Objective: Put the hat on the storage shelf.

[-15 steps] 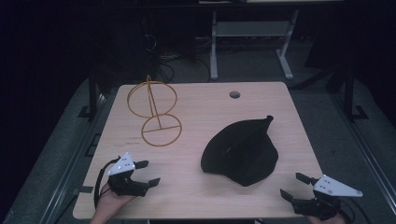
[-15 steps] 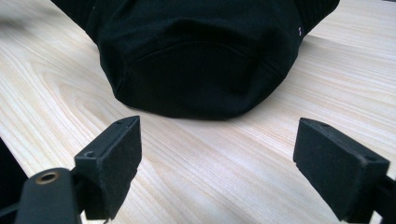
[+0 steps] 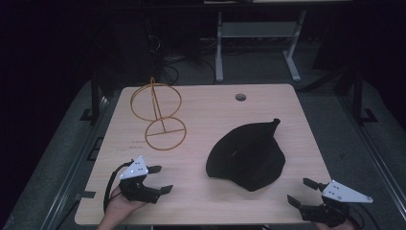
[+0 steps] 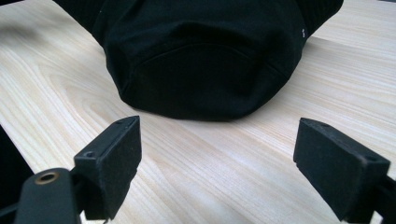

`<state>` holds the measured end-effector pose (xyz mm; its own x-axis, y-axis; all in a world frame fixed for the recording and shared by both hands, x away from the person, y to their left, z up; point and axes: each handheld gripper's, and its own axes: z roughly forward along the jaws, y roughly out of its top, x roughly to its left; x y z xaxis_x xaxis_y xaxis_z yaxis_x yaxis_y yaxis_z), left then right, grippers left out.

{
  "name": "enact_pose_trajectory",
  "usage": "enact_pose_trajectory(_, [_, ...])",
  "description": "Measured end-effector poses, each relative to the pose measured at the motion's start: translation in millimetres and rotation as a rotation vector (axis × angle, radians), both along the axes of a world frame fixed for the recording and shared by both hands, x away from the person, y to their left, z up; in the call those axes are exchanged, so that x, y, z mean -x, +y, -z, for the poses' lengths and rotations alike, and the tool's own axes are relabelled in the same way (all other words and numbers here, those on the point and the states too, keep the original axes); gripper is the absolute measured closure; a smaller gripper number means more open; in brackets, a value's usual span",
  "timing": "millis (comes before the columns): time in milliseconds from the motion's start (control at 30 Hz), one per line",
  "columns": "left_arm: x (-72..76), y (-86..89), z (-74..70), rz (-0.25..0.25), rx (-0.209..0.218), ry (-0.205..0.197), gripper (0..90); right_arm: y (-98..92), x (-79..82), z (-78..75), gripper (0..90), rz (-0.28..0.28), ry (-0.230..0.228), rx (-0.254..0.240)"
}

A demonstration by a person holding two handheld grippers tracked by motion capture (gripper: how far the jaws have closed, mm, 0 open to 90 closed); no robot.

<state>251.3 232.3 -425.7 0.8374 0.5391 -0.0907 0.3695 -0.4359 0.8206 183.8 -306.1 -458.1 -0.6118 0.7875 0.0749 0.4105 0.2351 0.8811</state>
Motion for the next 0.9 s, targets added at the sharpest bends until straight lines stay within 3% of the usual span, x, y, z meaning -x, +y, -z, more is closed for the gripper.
enact_pose_trajectory(567, [-1.5, -43.9, -16.1, 0.123, -0.029, -0.018, 18.1, -3.0, 1.1, -2.8, 14.5, -0.003, -0.009, -0.013])
enact_pose_trajectory(900, [-10.2, -73.8, -21.4, 0.184, -0.054, -0.022, 18.1, -2.2, -0.1, -1.4, 14.5, -0.014, -0.003, -0.015])
